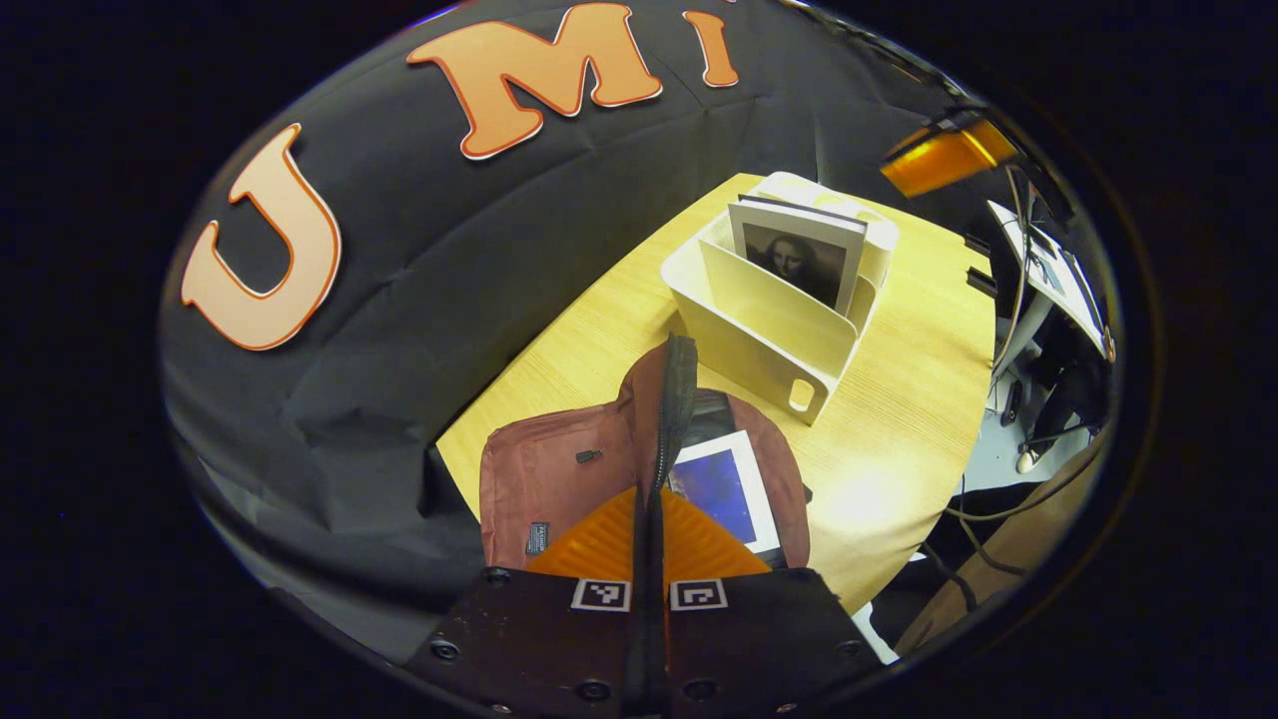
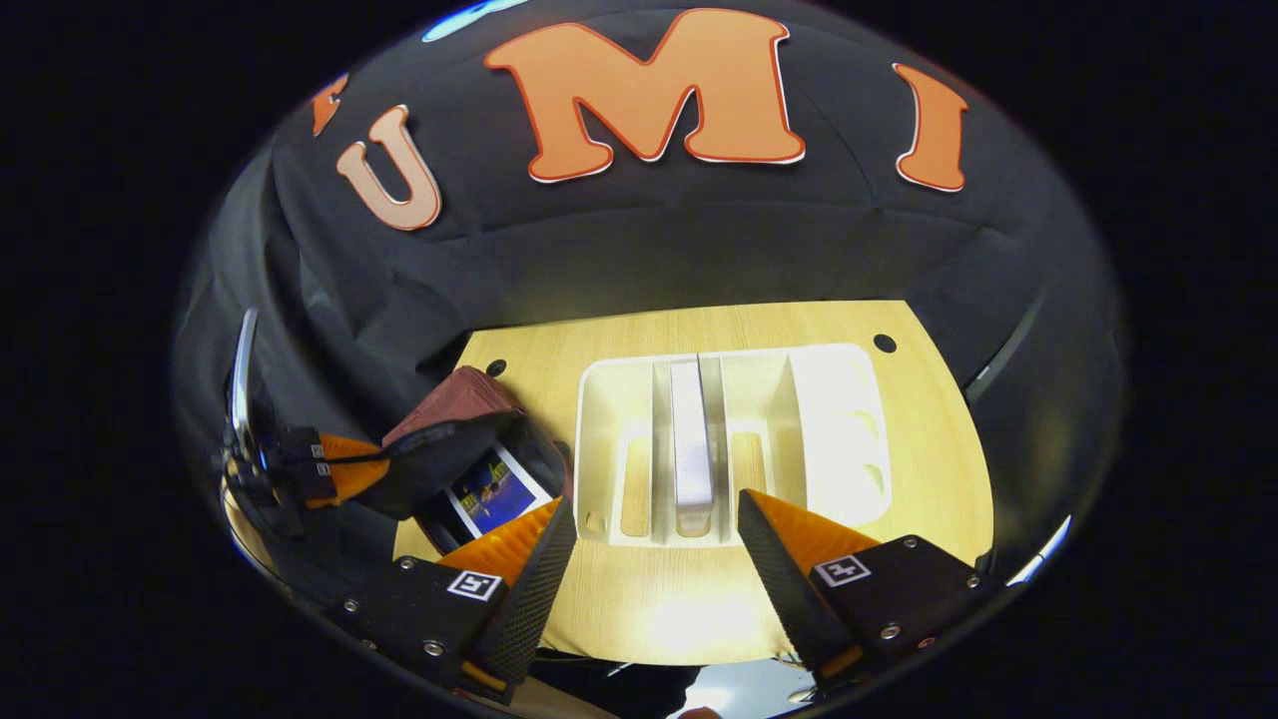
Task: Open the schoolbag, grab two books from the bookshelf and put them into the schoolbag.
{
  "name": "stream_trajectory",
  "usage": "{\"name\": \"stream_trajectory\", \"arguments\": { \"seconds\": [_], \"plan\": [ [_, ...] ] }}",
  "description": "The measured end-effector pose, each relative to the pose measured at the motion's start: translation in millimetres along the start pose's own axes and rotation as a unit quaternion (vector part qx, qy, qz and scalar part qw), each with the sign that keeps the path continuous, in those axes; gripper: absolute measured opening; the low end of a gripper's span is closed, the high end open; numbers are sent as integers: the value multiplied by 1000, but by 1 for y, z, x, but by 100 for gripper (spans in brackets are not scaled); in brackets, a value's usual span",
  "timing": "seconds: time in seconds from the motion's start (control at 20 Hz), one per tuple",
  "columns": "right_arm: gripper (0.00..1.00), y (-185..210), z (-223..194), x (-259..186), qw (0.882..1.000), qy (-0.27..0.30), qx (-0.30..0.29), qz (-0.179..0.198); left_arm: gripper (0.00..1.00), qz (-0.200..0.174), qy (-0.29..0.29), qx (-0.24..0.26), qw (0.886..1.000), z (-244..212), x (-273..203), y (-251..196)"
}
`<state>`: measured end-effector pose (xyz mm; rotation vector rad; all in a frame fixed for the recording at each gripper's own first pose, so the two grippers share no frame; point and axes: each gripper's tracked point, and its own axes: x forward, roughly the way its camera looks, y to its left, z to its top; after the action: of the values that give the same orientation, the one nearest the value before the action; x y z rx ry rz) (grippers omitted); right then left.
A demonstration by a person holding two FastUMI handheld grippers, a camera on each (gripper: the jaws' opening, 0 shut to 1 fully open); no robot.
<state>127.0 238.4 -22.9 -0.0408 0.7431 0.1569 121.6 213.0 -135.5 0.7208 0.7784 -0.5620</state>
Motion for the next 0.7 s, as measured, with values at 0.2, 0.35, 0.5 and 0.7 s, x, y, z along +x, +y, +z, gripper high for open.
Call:
{"name": "stream_trajectory", "arguments": {
  "seconds": [0.2,0.35,0.5,0.7],
  "plan": [
    [97,-19,30,42,997,54,-39,-38,1,3,0,-6,1000,-1,0,0],
    [98,-21,25,88,991,121,-14,-49,1,10,1,-12,1000,-2,-2,2],
    [98,-32,13,121,982,168,-43,-75,1,19,3,-9,1000,-2,-5,10],
    [99,-25,-2,147,973,214,-46,-75,1,26,6,-14,1000,-1,-6,21]
  ]
}}
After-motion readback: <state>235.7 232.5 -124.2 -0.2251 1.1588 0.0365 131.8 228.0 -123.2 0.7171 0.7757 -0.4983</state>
